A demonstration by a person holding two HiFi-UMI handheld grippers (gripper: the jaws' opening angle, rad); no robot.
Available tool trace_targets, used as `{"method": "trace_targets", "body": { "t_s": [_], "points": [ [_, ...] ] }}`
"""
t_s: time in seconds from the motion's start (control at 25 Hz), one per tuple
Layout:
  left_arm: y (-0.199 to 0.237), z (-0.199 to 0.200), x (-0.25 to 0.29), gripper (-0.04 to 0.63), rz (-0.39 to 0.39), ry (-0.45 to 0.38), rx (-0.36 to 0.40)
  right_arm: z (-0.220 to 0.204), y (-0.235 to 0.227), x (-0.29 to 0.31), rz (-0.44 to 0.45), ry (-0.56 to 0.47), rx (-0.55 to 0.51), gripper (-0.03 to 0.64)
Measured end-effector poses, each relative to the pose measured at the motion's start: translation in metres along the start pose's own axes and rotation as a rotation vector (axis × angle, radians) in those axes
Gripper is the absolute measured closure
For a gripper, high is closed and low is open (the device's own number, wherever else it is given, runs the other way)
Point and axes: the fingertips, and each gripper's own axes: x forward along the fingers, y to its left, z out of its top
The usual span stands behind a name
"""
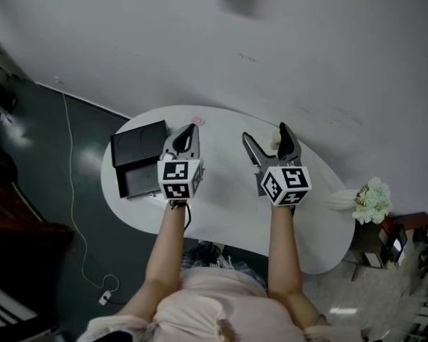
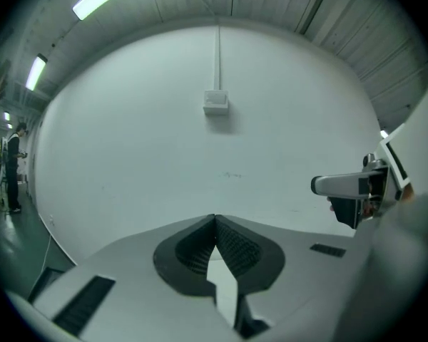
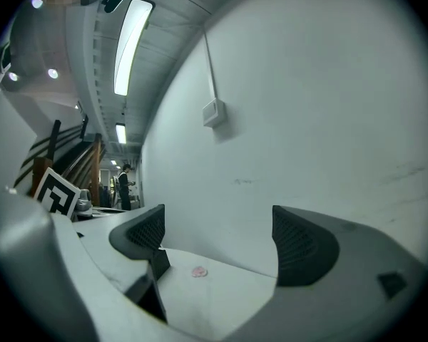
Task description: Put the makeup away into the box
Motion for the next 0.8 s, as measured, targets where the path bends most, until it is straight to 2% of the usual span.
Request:
{"method": "trace_targets", "body": {
  "t_s": [0.32,0.8],
  "points": [
    [0.06,-0.027,0.03,0.57,0.141,0.119,-0.054,-0.031,0.053,0.112,0.186,0.117,-0.036,0.155],
    [0.099,-0.111,0.086,0.571,0.249,0.322,-0.243,-0.145,0.073,0.241,0.293,0.365,-0.097,0.198]
  ]
}}
